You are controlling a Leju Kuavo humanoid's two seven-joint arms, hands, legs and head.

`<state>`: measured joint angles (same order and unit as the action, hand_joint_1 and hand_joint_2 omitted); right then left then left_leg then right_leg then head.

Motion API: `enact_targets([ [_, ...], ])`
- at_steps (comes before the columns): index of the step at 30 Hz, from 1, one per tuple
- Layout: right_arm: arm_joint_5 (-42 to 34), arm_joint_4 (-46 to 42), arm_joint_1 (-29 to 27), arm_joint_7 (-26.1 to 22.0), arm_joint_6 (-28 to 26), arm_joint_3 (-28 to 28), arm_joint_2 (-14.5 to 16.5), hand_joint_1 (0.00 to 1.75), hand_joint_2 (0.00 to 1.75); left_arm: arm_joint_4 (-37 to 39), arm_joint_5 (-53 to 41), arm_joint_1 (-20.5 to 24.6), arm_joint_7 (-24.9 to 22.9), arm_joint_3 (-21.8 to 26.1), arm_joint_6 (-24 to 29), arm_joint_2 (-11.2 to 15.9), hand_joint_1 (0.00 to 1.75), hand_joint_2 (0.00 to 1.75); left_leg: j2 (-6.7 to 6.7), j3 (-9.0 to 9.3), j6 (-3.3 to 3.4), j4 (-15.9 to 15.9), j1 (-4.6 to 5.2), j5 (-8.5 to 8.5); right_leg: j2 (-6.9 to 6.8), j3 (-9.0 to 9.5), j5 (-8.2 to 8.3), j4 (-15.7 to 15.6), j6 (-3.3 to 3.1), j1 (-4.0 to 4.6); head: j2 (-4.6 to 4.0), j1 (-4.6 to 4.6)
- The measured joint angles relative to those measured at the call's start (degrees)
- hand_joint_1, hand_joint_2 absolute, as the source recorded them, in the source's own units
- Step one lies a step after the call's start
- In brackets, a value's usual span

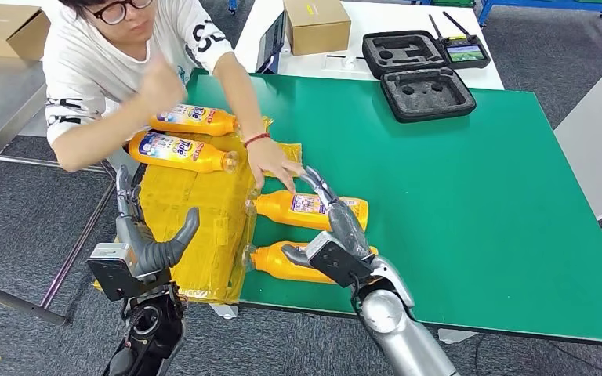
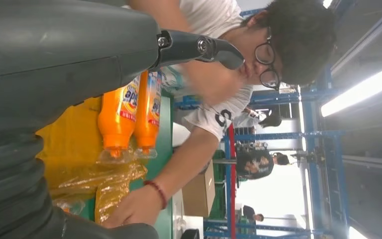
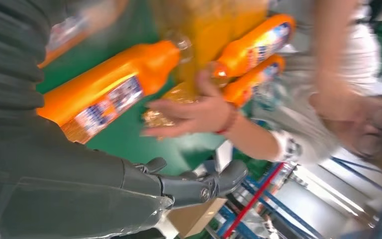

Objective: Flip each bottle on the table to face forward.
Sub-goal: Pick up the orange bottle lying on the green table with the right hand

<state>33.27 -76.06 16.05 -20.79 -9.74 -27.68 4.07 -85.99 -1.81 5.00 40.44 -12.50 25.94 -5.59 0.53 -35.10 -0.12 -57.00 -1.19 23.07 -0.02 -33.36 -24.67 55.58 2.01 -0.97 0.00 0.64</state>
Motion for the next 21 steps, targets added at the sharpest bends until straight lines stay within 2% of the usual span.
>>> enact_targets([
  [7, 1.3, -0.1, 0.5, 1.6, 1.0, 0.0, -2.2, 0.00, 1.75, 0.0, 0.0, -0.1, 0.0, 0.6, -0.2, 0.0, 0.00, 1.75, -0.01, 0.00, 0.00, 0.0, 0.00, 0.00, 0.00, -0.01, 0.00, 0.0, 0.00, 0.00, 0.00, 0.01],
  [10, 3.3, -0.5, 0.6, 4.2, 2.9, 0.0, -3.4, 0.00, 1.75, 0.0, -0.1, -0.1, 0.0, 0.8, -0.2, 0.0, 0.00, 1.75, 0.00, 0.00, 0.00, 0.0, 0.00, 0.00, 0.00, -0.01, 0.00, 0.0, 0.00, 0.01, 0.00, 0.01],
  [15, 5.1, -2.3, 0.7, 9.0, 8.4, -0.2, -7.4, 0.00, 1.75, 0.0, -0.1, -0.6, 0.0, 1.8, -0.6, 0.2, 0.00, 1.75, 0.00, -0.01, 0.00, 0.0, 0.01, 0.00, 0.00, 0.00, 0.00, 0.0, 0.01, -0.01, 0.00, 0.01],
  [21, 4.1, -2.3, 1.1, 10.8, 13.6, -1.5, -12.6, 0.00, 1.75, 0.0, 0.1, -1.7, 0.0, 2.5, -1.0, 0.5, 0.00, 1.75, 0.02, -0.03, 0.01, 0.0, 0.02, 0.01, -0.01, 0.01, 0.02, 0.0, 0.02, -0.02, 0.00, 0.01],
])
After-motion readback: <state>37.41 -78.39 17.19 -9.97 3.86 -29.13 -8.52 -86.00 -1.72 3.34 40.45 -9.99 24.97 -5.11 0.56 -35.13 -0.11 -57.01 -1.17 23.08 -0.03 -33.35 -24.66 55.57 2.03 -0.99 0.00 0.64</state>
